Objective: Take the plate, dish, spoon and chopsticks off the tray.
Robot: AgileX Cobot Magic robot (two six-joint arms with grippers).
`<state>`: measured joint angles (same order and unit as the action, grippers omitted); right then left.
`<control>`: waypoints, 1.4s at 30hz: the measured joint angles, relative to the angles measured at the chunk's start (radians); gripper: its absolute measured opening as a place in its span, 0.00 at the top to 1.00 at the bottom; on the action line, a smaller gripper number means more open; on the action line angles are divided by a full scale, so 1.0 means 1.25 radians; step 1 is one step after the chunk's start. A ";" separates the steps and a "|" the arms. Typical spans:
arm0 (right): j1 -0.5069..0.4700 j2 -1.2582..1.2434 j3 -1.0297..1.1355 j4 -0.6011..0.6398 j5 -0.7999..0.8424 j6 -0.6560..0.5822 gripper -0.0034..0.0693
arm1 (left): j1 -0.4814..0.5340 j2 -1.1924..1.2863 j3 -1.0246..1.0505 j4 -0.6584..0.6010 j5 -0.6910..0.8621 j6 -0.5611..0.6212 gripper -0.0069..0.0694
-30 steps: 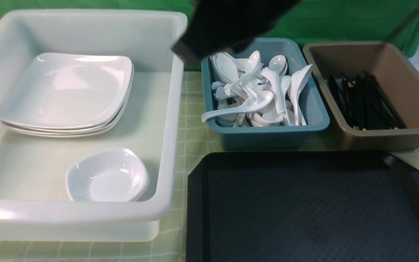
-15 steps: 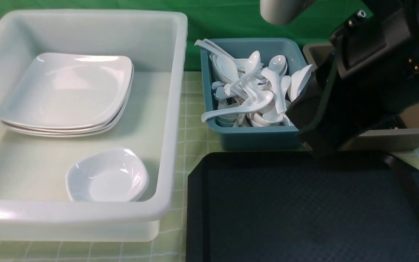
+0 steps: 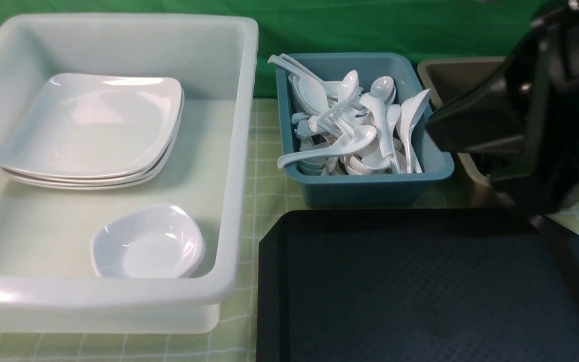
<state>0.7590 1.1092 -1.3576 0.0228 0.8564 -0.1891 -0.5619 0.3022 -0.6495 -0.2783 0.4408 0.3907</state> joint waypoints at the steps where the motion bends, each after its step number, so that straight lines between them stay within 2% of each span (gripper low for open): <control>1: -0.017 -0.018 0.028 0.014 -0.027 -0.010 0.93 | 0.000 0.000 0.000 0.000 0.000 0.000 0.90; 2: -0.042 -0.046 0.090 0.038 -0.085 -0.020 0.93 | 0.000 -0.001 0.000 0.000 0.000 0.000 0.90; 3: -0.138 -0.145 0.243 0.085 -0.219 -0.043 0.93 | 0.000 -0.001 0.000 0.001 0.000 0.000 0.90; 5: -0.257 -0.276 0.463 0.123 -0.385 -0.051 0.93 | 0.000 -0.001 0.000 0.001 0.000 0.000 0.90; 7: -0.328 -0.371 0.619 0.136 -0.470 -0.051 0.93 | 0.000 -0.001 0.000 0.001 0.000 0.000 0.90; 10: -0.389 -0.471 0.743 0.142 -0.520 -0.051 0.93 | 0.000 -0.001 0.000 0.001 0.000 0.000 0.90; 11: -0.445 -0.577 0.851 0.144 -0.548 -0.051 0.93 | 0.000 -0.001 0.000 0.001 0.001 0.000 0.90; 15: -0.516 -0.755 1.045 0.148 -0.559 -0.052 0.93 | 0.000 -0.001 0.000 0.001 0.001 0.001 0.90; 21: -0.535 -0.883 1.091 0.141 -0.494 -0.052 0.93 | 0.000 -0.002 0.000 0.001 0.000 0.002 0.90; 32: -0.542 -0.886 1.091 0.137 -0.478 -0.052 0.92 | 0.000 -0.002 0.000 0.011 0.003 0.006 0.90; 42: -0.542 -0.886 1.091 0.137 -0.478 -0.052 0.88 | 0.000 -0.002 0.000 0.013 0.003 0.008 0.90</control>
<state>0.0816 0.0016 0.0057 0.1935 0.2584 -0.2545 -0.5619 0.3002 -0.6495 -0.2621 0.4446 0.4002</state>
